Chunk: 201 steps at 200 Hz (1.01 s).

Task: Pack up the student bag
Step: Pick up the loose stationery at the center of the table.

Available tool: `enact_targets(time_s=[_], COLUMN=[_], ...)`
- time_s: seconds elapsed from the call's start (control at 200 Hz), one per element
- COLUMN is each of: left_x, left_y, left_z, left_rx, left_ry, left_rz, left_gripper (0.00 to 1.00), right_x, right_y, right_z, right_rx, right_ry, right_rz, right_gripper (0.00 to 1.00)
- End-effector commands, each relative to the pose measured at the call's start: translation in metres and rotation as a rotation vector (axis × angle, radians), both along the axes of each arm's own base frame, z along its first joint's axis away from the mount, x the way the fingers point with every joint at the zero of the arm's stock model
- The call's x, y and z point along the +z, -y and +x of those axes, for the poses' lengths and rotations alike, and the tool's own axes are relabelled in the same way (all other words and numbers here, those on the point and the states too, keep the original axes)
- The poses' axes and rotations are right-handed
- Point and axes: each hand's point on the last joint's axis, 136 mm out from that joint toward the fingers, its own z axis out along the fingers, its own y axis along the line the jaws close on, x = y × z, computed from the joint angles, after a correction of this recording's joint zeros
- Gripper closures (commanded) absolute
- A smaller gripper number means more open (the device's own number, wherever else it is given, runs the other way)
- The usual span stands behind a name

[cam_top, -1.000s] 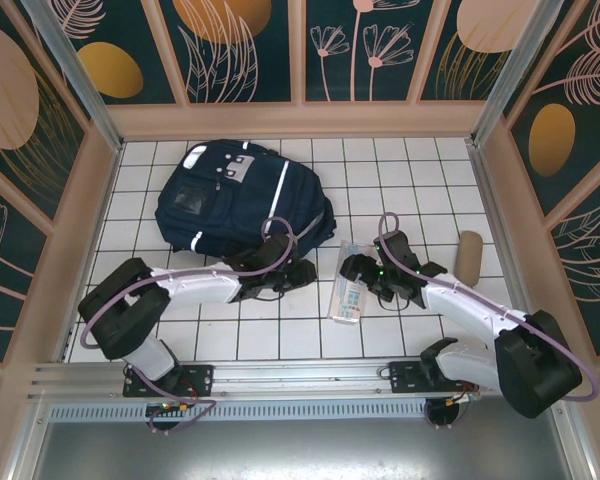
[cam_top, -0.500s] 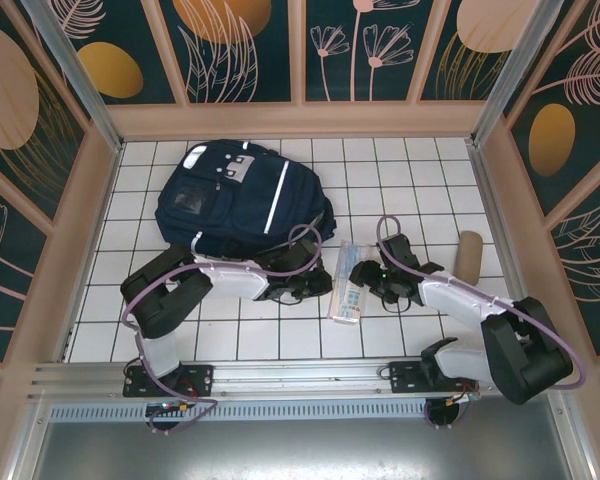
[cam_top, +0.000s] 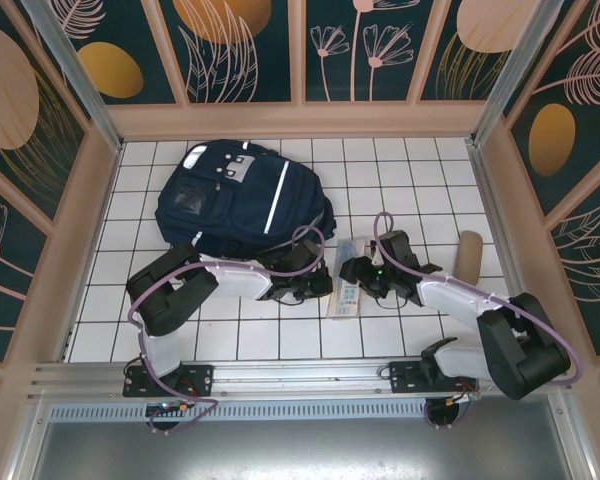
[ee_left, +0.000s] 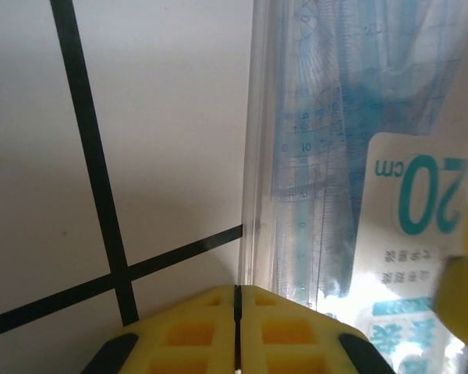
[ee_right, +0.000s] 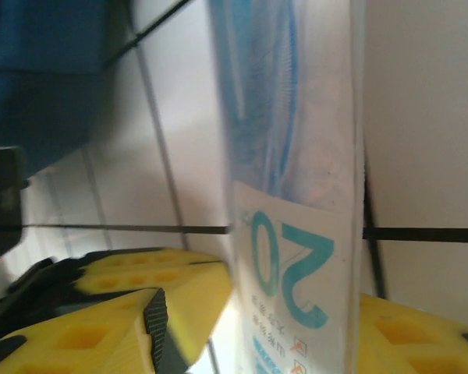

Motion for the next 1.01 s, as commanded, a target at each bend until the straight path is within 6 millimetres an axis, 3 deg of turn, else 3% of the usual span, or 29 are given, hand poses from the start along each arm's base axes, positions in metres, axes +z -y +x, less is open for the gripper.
enact_targets(time_s=[0.0,0.095,0.21,0.3,0.36,0.555,0.59,0.63,0.705,0.866,0.996,1.001], left_x=[-0.014,-0.013,-0.007,0.003,0.012,0.046,0.044,0.069,0.089,0.125,0.143,0.137], left_y=[-0.004,-0.006,-0.008,-0.01,-0.011,-0.027,-0.035,-0.036,-0.044,-0.059,-0.07,-0.071], left_z=[-0.008,-0.008,-0.006,-0.003,0.001,0.024,0.027,0.039,0.052,0.087,0.119,0.12], left_rx=[-0.019,-0.017,-0.014,-0.011,-0.006,0.043,0.056,0.073,0.089,0.118,0.122,0.121], left_ry=[-0.015,-0.012,0.003,0.027,0.049,0.107,0.104,0.144,0.182,0.291,0.371,0.364], left_rz=[0.032,0.04,0.044,0.05,0.061,0.069,0.09,0.061,0.071,0.147,0.269,0.284], left_gripper=[0.93,0.93,0.92,0.91,0.9,0.77,0.72,0.67,0.57,0.51,0.47,0.47], right_x=[0.019,0.013,-0.001,-0.005,-0.005,0.007,0.011,0.015,0.022,0.037,0.052,0.053], right_y=[-0.005,0.005,0.019,0.022,0.022,0.028,0.029,0.03,0.032,0.031,0.027,0.027], right_z=[0.002,0.002,0.001,0.0,0.001,0.009,0.01,0.013,0.016,0.025,0.034,0.034], right_rx=[0.026,0.003,-0.029,-0.032,-0.035,-0.063,-0.066,-0.074,-0.084,-0.085,-0.075,-0.074], right_ry=[0.054,0.037,0.005,0.001,0.006,0.042,0.052,0.062,0.078,0.104,0.132,0.134], right_rz=[0.075,0.036,-0.034,-0.05,-0.052,-0.047,-0.038,-0.027,-0.011,0.024,0.045,0.046], right_gripper=[0.47,0.57,0.84,0.9,1.0,1.0,1.0,1.0,1.0,1.0,1.0,1.0])
